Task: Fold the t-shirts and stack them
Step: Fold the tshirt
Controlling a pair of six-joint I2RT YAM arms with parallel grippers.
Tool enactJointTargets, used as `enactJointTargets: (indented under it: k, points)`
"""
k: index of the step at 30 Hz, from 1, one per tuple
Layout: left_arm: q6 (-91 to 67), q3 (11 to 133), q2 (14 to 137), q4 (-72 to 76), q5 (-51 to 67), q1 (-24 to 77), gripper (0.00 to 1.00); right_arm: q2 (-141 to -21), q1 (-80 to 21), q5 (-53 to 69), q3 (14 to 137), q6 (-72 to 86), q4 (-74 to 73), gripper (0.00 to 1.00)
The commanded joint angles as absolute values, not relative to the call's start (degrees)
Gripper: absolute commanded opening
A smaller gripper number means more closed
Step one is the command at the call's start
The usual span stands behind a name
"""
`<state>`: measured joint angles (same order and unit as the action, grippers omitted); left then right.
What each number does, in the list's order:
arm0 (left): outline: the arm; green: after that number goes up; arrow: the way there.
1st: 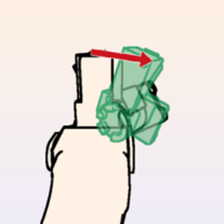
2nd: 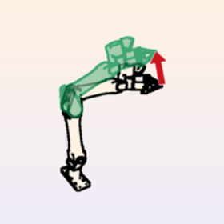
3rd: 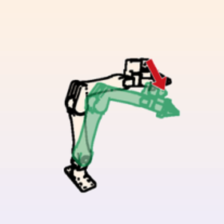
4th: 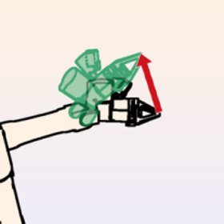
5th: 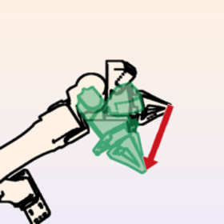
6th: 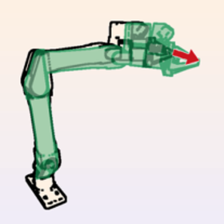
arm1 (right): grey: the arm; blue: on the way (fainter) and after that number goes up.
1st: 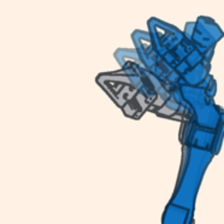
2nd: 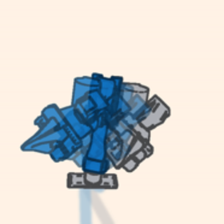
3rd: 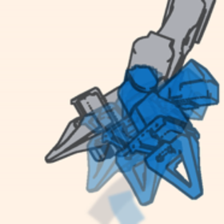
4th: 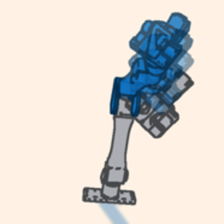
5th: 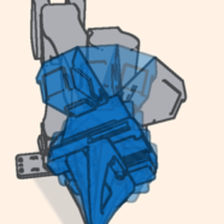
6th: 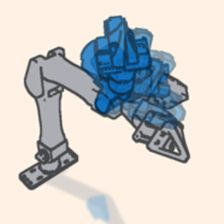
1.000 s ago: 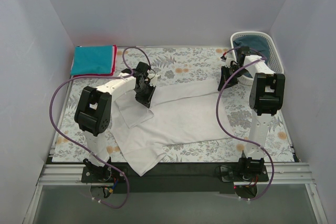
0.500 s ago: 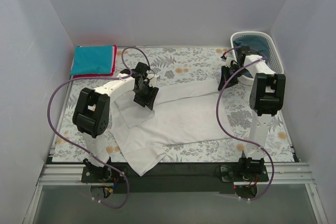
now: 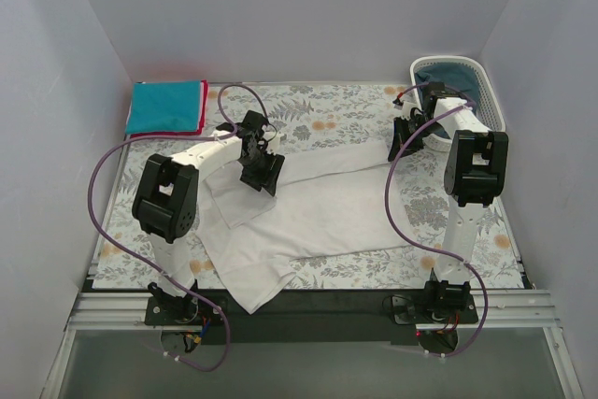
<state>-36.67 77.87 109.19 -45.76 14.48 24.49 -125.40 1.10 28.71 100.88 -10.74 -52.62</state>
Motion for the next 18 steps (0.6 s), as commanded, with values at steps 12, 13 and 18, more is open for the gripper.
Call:
enactJointTargets:
  k: [12, 13, 18]
  points:
    - [-37.4, 79.6, 108.7, -43.8, 10.3, 28.1, 0.48, -123.1, 1.1, 30.1, 102.6, -11.3, -53.9, 0.01]
    - [-37.1, 79.2, 108.8, -43.7, 9.6, 28.6, 0.45, -123.2, 1.1, 30.1, 102.6, -11.3, -53.8, 0.01]
    - [-37.5, 78.5, 109.5, -43.6, 6.5, 30.0, 0.37, -123.2, 1.1, 30.2, 102.5, -11.3, -53.9, 0.01]
